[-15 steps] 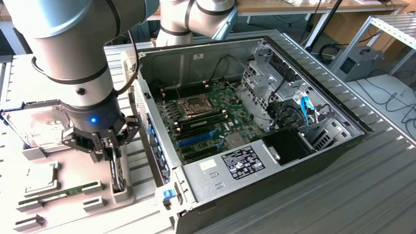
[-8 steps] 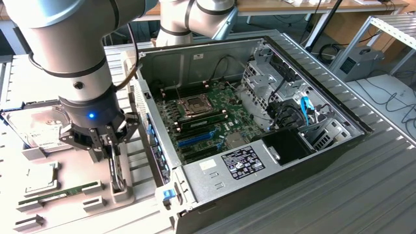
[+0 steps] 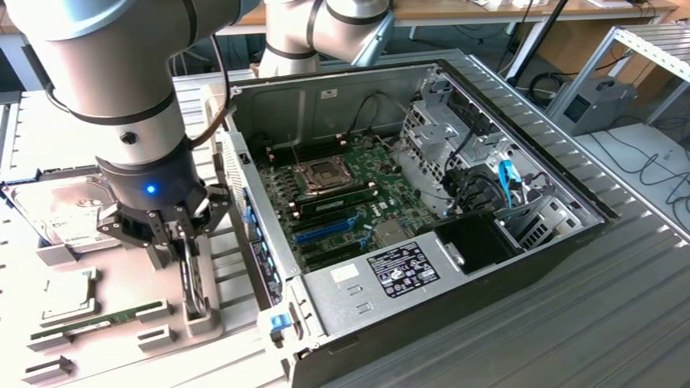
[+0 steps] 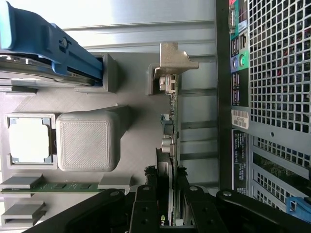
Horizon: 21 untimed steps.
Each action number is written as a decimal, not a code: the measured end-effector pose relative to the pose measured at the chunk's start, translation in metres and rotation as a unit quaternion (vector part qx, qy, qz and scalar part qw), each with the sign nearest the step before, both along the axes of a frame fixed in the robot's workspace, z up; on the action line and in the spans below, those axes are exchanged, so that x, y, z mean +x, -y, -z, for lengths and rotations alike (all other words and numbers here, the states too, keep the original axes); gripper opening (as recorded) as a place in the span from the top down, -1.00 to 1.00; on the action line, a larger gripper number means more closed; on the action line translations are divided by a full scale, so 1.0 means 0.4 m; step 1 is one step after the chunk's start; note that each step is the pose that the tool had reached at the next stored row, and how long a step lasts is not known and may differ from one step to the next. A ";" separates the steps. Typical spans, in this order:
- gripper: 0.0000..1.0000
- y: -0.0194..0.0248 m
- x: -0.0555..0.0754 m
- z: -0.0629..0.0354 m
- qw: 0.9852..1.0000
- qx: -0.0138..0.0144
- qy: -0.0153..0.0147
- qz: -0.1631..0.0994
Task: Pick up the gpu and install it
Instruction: 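Pick up the gpu and move the gpu toward the slot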
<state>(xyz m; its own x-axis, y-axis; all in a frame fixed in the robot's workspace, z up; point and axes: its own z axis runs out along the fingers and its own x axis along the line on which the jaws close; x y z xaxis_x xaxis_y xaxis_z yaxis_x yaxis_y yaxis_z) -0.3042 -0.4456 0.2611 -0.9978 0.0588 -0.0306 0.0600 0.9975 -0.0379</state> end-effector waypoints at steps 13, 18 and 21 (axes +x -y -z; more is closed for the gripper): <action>0.48 0.000 0.000 -0.009 1.000 0.000 0.000 0.000; 0.48 0.000 0.000 -0.013 1.000 0.000 0.000 0.000; 0.48 0.000 0.000 -0.016 1.000 0.000 0.000 0.000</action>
<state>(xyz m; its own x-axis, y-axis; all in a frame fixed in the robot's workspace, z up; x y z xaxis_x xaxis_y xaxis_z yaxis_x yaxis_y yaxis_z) -0.3042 -0.4455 0.2675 -0.9978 0.0589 -0.0305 0.0600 0.9975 -0.0379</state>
